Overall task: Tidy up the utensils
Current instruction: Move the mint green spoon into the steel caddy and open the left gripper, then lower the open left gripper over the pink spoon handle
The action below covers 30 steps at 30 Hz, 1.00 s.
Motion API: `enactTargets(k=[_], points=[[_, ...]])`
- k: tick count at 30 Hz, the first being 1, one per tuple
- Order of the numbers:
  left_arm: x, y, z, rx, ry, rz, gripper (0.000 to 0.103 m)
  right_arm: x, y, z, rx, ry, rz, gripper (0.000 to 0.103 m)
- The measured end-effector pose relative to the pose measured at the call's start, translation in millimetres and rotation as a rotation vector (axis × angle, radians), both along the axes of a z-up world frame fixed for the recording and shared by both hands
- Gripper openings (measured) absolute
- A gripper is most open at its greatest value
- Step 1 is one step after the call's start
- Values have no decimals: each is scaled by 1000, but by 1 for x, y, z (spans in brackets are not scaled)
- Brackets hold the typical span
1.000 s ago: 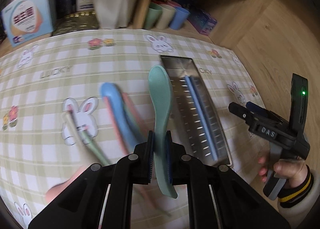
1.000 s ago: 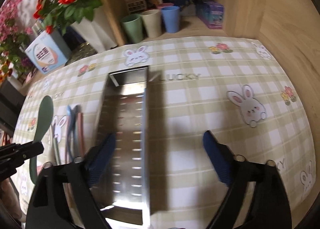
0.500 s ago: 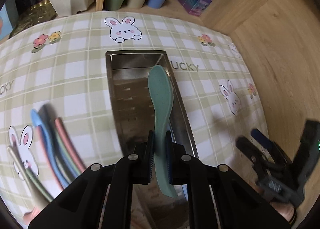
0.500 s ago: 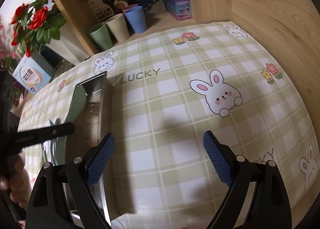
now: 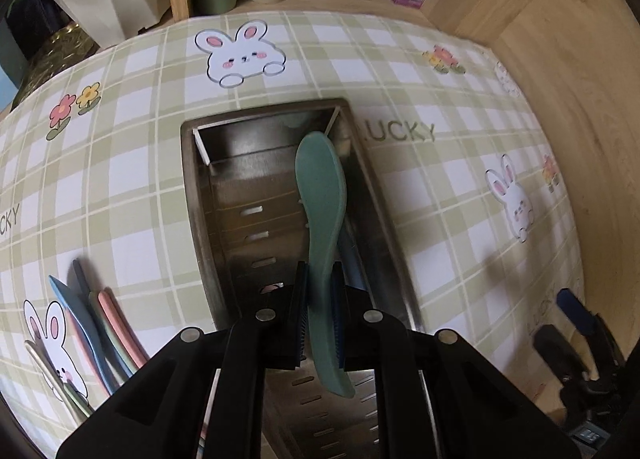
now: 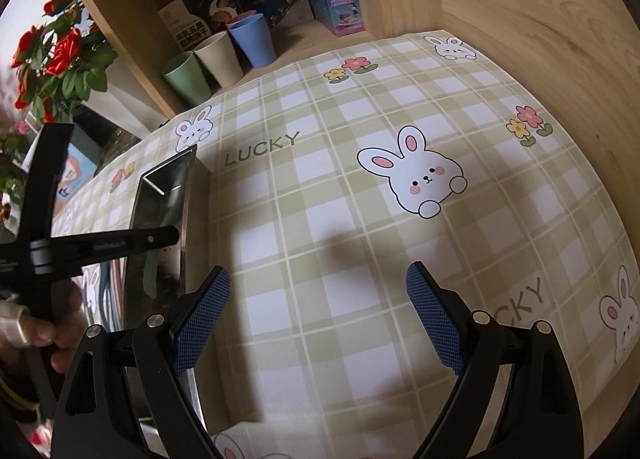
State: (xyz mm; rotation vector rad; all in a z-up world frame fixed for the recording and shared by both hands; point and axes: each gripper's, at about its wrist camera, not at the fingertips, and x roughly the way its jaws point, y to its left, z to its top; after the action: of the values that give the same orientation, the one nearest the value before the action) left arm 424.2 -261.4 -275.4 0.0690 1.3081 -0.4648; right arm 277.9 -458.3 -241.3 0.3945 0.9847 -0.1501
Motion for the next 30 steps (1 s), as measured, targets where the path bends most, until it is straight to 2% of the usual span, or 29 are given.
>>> enactTargets(k=[2, 5, 6, 13, 18, 24, 30], points=[[1, 1, -1, -7, 0, 0, 16, -1, 2, 2, -13, 2, 0, 87], [0, 3, 5, -36, -10, -17, 36, -5, 3, 6, -8, -4, -3, 87], [-3, 6, 10, -61, -14, -30, 37, -7, 4, 8, -9, -7, -5, 87], [-25, 43, 53, -136, -106, -40, 37, -15, 15, 23, 0, -35, -4, 86], [-47, 90, 83, -133, -202, -18, 37, -21, 34, 30, 11, -50, 14, 86], [-75, 173, 107, -99, -302, 79, 37, -27, 66, 35, 43, -75, 52, 86], [-97, 256, 109, -76, -310, 206, 37, -30, 98, 33, 53, -82, 91, 86]])
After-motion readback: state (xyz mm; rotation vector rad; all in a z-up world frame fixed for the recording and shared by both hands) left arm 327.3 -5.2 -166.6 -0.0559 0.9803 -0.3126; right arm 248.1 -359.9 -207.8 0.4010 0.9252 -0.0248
